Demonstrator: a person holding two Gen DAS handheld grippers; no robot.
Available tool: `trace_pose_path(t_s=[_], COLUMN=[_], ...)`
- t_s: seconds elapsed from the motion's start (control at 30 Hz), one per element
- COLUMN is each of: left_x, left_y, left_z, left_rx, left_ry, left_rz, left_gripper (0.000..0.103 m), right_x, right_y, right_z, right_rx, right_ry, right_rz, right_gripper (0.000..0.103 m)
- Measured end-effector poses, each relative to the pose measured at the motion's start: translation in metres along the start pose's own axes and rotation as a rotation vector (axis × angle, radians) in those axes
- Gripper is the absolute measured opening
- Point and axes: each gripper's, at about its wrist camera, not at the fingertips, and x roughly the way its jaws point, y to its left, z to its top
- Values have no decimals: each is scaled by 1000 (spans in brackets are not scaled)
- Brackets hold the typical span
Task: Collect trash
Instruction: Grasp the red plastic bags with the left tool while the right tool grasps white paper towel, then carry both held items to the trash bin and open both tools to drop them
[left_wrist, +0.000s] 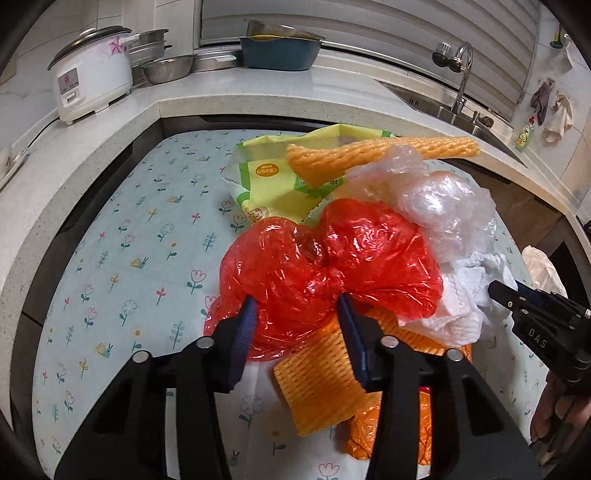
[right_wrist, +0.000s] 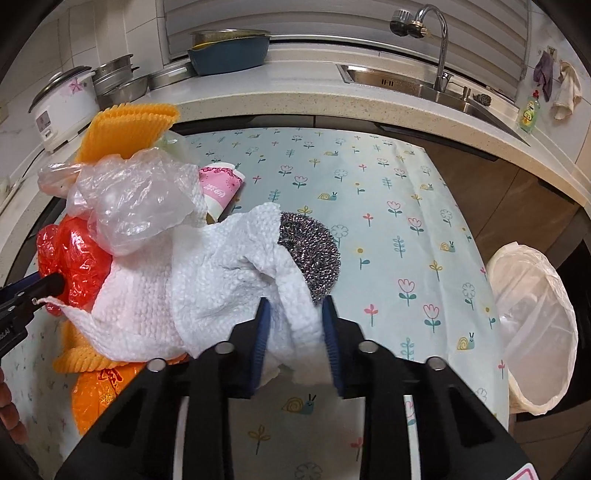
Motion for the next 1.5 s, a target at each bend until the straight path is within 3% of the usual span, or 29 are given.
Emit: trace_pose_path(t_s=[0.07,0.27,0.67,1.0,1.5], left_x=[-4,-26,-87,-112,-100], left_y=[-3,-8,-31,-96,-224], left_z=[0,2,8,8,4], left_rx=[3,-9,-11,74,241], left_ry=[-10,-49,-149,-185,-143], left_rz=[-3,-8,-38,-117,-273], left_gripper=[29,21,20,20,20], right_x=[-7,-48,-134,-172,-192], right_y=[-1,-10,-50,-98,-196], right_z=[-1,7,13,-7,-36], right_rx=[-2,12,70,139,286], right_ry=[-20,-111,-273,-323,-337], right_rz=[14,30,4,-44,-179], right_gripper=[5,4,4,4,4])
